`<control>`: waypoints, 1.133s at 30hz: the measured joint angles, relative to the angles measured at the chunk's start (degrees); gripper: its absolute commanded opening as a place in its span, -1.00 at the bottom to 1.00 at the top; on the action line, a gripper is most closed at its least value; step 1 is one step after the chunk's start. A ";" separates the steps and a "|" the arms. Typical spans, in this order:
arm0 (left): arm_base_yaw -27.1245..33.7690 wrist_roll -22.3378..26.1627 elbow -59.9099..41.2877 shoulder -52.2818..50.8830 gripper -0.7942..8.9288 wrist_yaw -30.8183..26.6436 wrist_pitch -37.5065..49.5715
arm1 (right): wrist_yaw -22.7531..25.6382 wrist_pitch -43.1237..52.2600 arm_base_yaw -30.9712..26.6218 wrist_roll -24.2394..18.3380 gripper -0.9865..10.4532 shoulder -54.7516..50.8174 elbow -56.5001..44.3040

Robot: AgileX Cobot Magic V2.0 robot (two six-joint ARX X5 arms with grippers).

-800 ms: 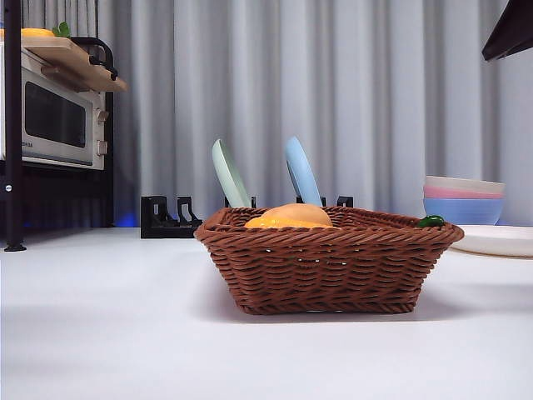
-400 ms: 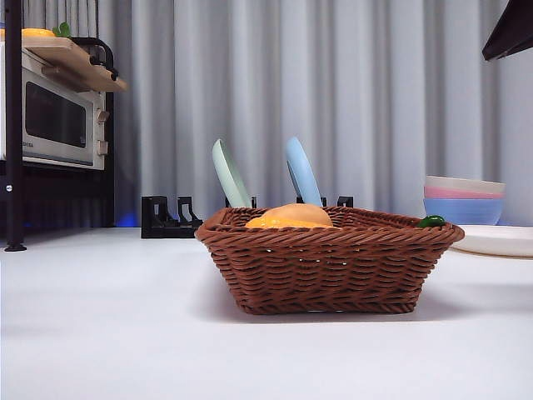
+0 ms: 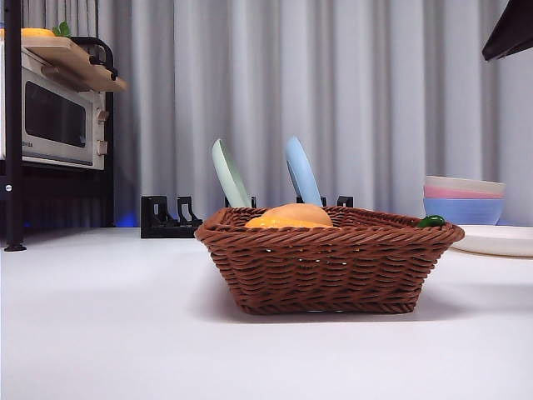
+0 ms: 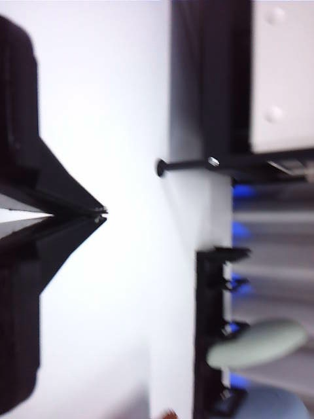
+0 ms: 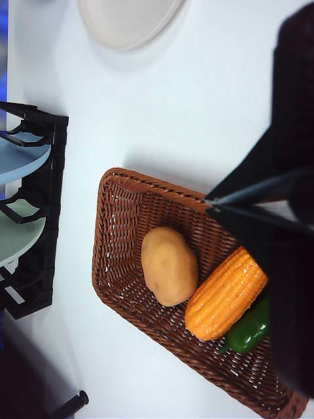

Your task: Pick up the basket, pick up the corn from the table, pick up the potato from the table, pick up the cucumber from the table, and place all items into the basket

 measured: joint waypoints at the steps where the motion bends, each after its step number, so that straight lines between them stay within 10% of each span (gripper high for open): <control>1: 0.57 0.00 -1.07 -0.70 -0.84 0.07 0.15 | 0.00 -0.02 0.00 0.00 -0.82 0.00 0.00; 34: 3.85 0.94 -7.96 -4.52 -0.84 4.94 1.01 | 0.00 -0.02 0.00 0.02 -0.82 0.00 0.00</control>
